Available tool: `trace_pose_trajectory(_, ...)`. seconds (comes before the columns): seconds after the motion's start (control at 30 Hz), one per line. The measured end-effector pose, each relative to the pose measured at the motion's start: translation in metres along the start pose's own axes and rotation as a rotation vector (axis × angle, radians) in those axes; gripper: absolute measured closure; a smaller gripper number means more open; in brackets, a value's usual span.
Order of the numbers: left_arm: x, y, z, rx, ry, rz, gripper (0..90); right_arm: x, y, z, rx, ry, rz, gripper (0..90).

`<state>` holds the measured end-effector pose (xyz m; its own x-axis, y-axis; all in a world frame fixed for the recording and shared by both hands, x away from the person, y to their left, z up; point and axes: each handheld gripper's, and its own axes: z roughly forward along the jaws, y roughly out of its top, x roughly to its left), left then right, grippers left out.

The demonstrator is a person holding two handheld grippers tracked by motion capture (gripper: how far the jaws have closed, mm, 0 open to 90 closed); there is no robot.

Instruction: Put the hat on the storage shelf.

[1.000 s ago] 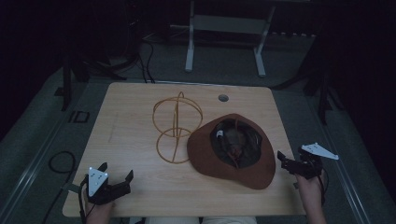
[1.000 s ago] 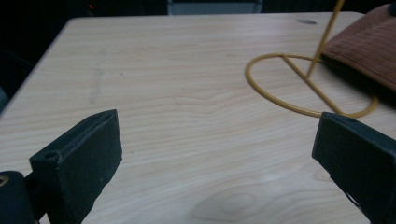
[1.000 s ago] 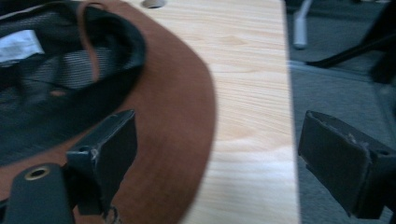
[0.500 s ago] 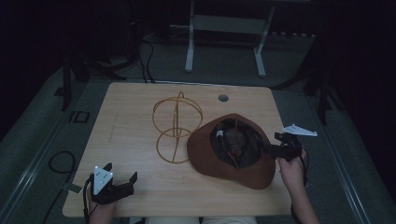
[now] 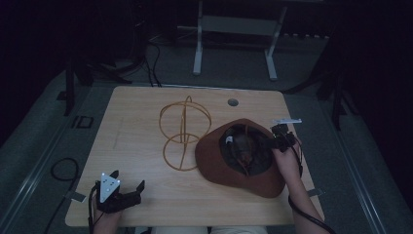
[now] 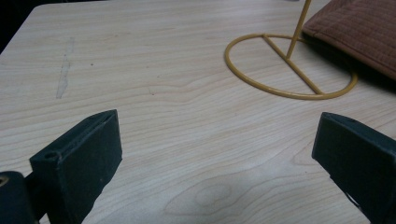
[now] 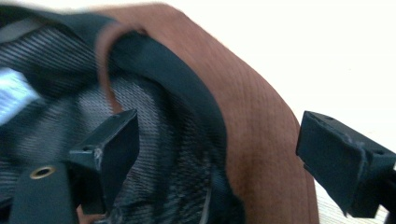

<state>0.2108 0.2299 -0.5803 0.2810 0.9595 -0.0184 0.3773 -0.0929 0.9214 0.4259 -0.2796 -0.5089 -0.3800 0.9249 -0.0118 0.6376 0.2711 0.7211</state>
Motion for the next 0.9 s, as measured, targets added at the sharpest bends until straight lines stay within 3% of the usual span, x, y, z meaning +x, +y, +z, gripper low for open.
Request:
trace_pose_trajectory(0.07,0.0,0.0,0.0,0.002,-0.003,-0.001,2.1,-0.001,-0.003,0.008,0.038,-0.015,-0.008,11.1)
trace_pose_trajectory(0.13,0.0,0.0,0.0,0.001,-0.004,-0.001,2.1,0.0,-0.007,0.015,0.069,-0.001,-0.003,11.2)
trace_pose_trajectory(0.27,0.0,0.0,0.001,0.006,-0.005,-0.003,2.2,0.002,-0.012,0.022,0.097,-0.031,-0.038,18.5)
trace_pose_trajectory(0.37,0.0,0.0,0.001,0.008,-0.005,-0.003,2.1,0.005,-0.015,0.027,0.111,-0.051,-0.05,36.6)
trace_pose_trajectory(0.4,0.0,0.0,0.001,0.009,-0.002,-0.003,2.1,0.008,-0.015,0.029,0.109,-0.091,-0.076,44.2)
trace_pose_trajectory(0.47,0.0,0.0,0.001,0.011,0.002,-0.002,2.1,0.01,-0.015,0.029,0.111,-0.127,-0.122,54.6)
trace_pose_trajectory(0.57,0.001,0.0,0.001,0.011,0.001,-0.003,2.2,0.012,-0.014,0.029,0.118,-0.146,-0.143,57.6)
trace_pose_trajectory(0.63,0.001,0.0,0.001,0.013,0.006,-0.007,2.2,0.014,-0.013,0.032,0.147,-0.181,-0.183,69.0)
trace_pose_trajectory(0.7,0.001,0.0,0.001,0.016,0.009,-0.01,2.2,0.013,-0.013,0.032,0.15,-0.194,-0.177,77.9)
trace_pose_trajectory(0.73,0.001,0.0,0.001,0.016,0.009,-0.01,2.2,0.013,-0.013,0.032,0.15,-0.194,-0.177,77.9)
trace_pose_trajectory(0.77,0.002,0.0,0.001,0.02,0.016,-0.011,2.2,0.011,-0.013,0.029,0.129,-0.207,-0.155,83.1)
trace_pose_trajectory(0.9,0.002,0.001,0.001,0.032,0.011,-0.019,2.2,0.005,-0.011,0.017,0.064,-0.167,-0.097,84.1)
